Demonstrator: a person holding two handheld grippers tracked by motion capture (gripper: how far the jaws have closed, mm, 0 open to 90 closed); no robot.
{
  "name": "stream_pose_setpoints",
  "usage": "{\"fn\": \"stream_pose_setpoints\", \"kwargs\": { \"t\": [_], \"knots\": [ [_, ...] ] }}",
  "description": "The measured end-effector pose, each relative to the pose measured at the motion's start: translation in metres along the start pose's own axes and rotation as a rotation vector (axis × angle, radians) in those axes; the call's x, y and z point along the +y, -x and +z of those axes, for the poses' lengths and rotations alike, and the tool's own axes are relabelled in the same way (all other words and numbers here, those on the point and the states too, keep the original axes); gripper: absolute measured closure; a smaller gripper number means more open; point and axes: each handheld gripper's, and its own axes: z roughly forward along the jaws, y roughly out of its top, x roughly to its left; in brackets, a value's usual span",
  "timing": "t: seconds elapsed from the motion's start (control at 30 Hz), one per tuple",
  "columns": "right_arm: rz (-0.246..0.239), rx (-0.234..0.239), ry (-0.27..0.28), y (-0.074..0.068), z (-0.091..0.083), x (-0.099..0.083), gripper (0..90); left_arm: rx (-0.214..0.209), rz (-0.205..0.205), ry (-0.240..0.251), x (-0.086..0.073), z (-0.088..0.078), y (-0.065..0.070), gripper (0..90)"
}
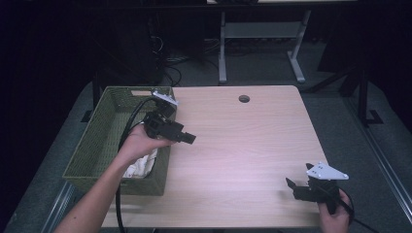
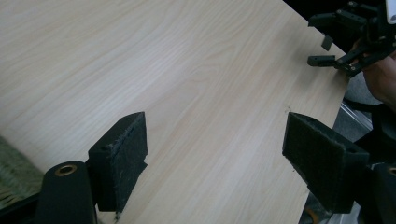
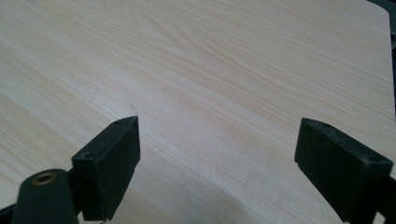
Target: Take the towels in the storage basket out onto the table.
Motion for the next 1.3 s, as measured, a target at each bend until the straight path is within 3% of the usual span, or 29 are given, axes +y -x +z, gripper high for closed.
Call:
{"fn": "stream_pose_setpoints", "kwargs": {
  "t": [0.6, 1.3],
  "knots": [
    [-0.004, -0.003, -0.004, -0.001, 0.001, 0.000, 13.9, 0.070, -0.078, 0.022, -0.023, -0.037, -0.033, 20.9],
    [-0.008, -0.001, -0.008, -0.003, 0.001, 0.001, 13.9, 0.105, -0.154, 0.023, -0.050, -0.052, -0.062, 20.9]
  ]
}}
